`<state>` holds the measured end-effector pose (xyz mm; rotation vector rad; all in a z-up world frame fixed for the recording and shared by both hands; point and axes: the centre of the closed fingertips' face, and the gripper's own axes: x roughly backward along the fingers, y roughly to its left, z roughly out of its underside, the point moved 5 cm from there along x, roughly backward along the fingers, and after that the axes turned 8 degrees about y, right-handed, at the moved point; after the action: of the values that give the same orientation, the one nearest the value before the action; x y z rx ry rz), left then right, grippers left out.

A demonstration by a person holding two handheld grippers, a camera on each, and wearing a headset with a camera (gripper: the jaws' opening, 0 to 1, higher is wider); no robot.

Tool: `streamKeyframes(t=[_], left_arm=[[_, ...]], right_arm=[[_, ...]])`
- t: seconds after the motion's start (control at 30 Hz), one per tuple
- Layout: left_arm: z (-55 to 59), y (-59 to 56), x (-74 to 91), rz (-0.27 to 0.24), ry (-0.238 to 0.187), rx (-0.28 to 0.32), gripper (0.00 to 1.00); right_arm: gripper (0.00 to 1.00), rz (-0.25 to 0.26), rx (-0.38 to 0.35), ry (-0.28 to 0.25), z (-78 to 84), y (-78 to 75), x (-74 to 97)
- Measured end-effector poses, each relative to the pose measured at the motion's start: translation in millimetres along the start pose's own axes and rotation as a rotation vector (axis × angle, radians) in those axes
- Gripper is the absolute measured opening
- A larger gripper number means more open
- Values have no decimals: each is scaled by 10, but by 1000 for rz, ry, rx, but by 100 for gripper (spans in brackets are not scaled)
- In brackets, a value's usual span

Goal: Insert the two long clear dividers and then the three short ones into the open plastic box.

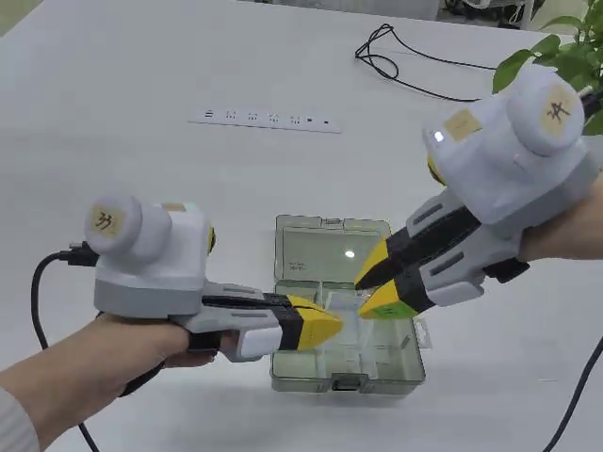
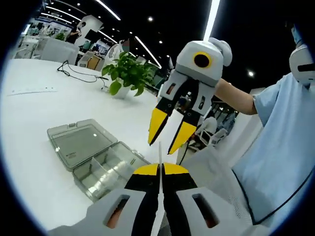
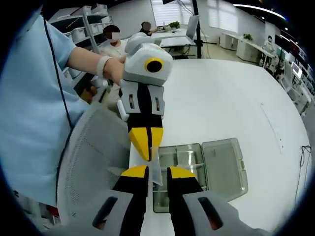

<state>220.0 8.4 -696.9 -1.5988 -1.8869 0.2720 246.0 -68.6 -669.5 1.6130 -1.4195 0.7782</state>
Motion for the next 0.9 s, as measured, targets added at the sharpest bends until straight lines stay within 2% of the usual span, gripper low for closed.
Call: streamKeyframes(t=[0.07,0.17,0.2,0.5,0.6,0.77,0.9], left_arm=[[0,-18,0,7,6,-21,0],[20,-34,-3,21,25,-56,0],[21,-38,-4,12,26,-80,0],[49,-71,1,38,36,-114,0],[63,-99,-16,49,48,-136,0],[53,-72,-31,14,51,-160,0],[38,-62,-6,-1,45,-174,0]], right_arm=[[13,-22,1,9,-33,24,-16],[10,-106,-1,2,-58,94,-30],[10,-116,-12,2,-60,95,-34],[5,-165,-5,48,-48,177,-67],[2,-221,18,72,-35,219,-66],[2,-201,6,110,-62,174,-82],[2,-194,-1,113,-77,149,-66]])
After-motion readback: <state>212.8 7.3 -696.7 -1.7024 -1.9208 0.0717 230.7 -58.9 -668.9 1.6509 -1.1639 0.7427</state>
